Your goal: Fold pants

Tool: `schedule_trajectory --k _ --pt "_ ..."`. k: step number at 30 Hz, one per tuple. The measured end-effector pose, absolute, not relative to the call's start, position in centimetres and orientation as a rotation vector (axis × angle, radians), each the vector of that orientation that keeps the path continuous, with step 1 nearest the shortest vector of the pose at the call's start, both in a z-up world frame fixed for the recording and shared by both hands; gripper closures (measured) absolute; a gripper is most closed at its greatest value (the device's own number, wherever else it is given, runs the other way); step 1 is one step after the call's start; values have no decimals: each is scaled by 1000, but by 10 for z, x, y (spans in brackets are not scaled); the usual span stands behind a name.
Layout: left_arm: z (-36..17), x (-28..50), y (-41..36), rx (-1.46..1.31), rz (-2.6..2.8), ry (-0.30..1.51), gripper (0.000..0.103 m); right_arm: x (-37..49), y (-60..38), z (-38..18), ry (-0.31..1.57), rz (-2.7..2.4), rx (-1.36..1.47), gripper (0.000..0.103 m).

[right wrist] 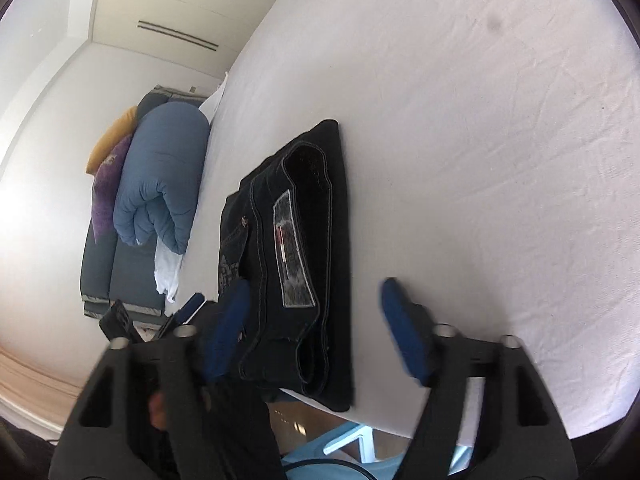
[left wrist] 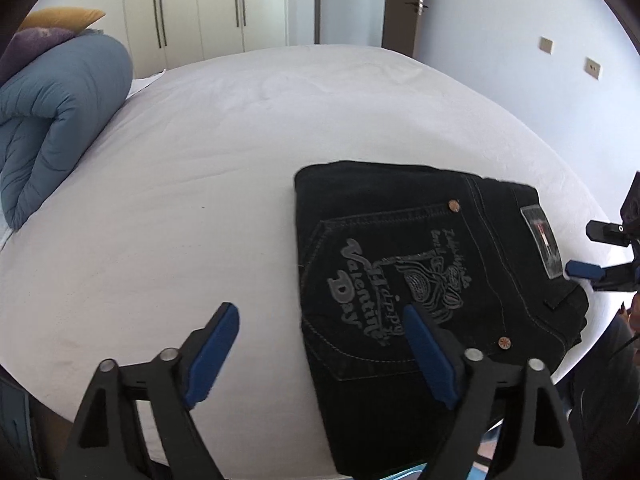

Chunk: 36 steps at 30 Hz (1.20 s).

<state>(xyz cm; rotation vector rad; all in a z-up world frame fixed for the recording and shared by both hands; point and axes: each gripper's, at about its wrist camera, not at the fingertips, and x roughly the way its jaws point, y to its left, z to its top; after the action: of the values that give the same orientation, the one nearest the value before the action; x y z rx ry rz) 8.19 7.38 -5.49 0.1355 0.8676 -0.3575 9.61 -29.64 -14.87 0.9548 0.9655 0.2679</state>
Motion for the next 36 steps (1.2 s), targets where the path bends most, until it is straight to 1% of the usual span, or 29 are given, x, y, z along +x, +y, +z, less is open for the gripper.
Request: schedule_trajectory --k 1,5,8,10,12,13,15,16,17,18,19,20,22,23,24,26,29,32,36 --pt "-55 87 80 114 -352 876 7 101 -295 -148 954 276 962 23" --pt "-73 122 90 50 -378 1003 7 127 -292 -157 1046 275 918 23" --pt "-84 145 81 38 -420 1094 7 140 -284 -162 1094 295 923 25" --pt "-90 159 73 21 -469 1149 7 152 -279 -165 1124 302 916 30" --pt "-95 168 69 2 -483 1189 7 162 -275 -171 1154 309 920 43" --pt "-98 173 66 -1 -490 1207 7 168 -272 -175 1173 303 916 45" --pt "-101 179 62 0 -495 1223 8 176 -267 -178 1184 300 912 55" --pt "-101 182 61 1 -498 1226 11 181 -264 -181 1186 300 918 57" --pt "-100 185 58 5 -507 1233 18 184 -263 -183 1191 297 920 64" --pt "-100 187 54 12 -515 1243 22 187 -261 -186 1197 294 917 69" --pt "-100 189 50 20 -523 1252 31 191 -259 -188 1198 293 914 70" --pt "-99 191 45 27 -540 1263 45 194 -256 -188 1196 293 908 72" --pt "-97 192 35 50 -546 1275 52 198 -253 -187 1195 287 874 76" --pt "-96 192 32 60 -549 1274 58 198 -251 -186 1193 282 855 77" --pt "-95 191 31 63 -549 1273 60 198 -248 -183 1189 277 834 78" --pt "-92 191 31 39 -544 1273 69 199 -241 -176 1180 263 778 80" --pt "-85 193 37 -23 -546 1268 78 195 -238 -163 1159 255 714 84" --pt "-78 189 41 -37 -542 1256 82 192 -235 -147 1125 271 682 86" --pt "-60 181 51 -48 -543 1213 84 192 -232 -126 1085 297 650 87"
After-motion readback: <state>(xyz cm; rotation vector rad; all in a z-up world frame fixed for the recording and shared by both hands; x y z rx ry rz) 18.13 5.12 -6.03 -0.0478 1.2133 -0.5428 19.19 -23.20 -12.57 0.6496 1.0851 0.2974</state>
